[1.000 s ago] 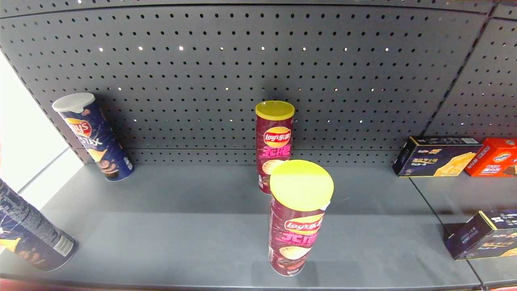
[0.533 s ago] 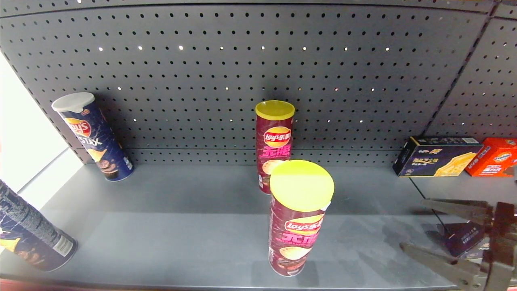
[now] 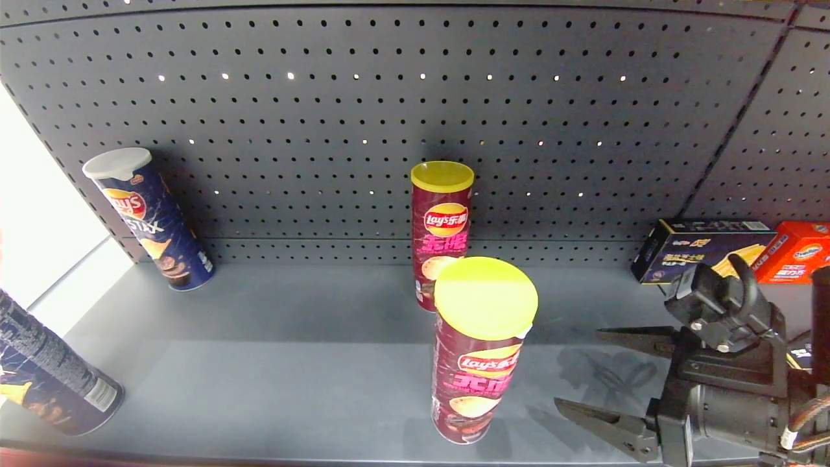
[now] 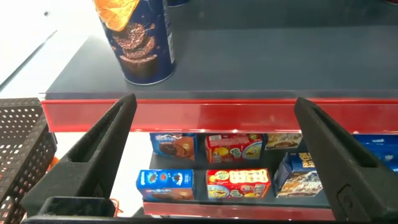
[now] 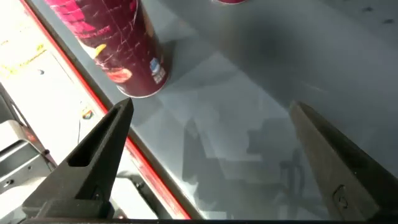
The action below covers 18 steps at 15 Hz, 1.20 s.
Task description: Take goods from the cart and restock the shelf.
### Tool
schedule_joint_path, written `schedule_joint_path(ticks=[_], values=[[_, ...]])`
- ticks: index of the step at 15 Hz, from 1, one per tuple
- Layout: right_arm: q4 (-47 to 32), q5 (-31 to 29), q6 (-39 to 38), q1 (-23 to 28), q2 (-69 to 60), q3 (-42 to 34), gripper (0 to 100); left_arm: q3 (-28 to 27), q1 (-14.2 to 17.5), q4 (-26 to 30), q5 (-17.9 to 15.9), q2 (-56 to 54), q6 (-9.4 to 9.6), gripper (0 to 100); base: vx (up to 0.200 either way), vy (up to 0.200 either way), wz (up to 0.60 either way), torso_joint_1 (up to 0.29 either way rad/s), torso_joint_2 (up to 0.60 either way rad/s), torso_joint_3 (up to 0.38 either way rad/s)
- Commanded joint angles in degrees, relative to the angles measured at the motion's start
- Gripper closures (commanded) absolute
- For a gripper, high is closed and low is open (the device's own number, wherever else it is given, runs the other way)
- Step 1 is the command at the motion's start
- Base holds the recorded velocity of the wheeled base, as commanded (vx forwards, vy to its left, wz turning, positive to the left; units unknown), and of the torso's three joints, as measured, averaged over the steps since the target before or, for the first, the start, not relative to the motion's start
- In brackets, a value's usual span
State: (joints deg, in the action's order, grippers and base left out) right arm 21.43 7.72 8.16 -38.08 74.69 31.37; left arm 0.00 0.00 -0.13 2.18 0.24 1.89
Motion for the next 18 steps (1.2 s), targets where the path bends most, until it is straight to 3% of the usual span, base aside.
schedule_joint_path(ticks=[1,18], values=[[0.01,0.02,0.02,-1.38,3.97,1.77,0,0.00,0.00,0.05,0.02,0.20,0.04,0,0.000,0.000,0.00,0.000,0.00,0.000],[0.37,-0.69,0.11,-3.14,11.35,6.43,0,0.00,0.00,0.05,0.10,0.20,-0.04,0,0.000,0.000,0.00,0.000,0.00,0.000]])
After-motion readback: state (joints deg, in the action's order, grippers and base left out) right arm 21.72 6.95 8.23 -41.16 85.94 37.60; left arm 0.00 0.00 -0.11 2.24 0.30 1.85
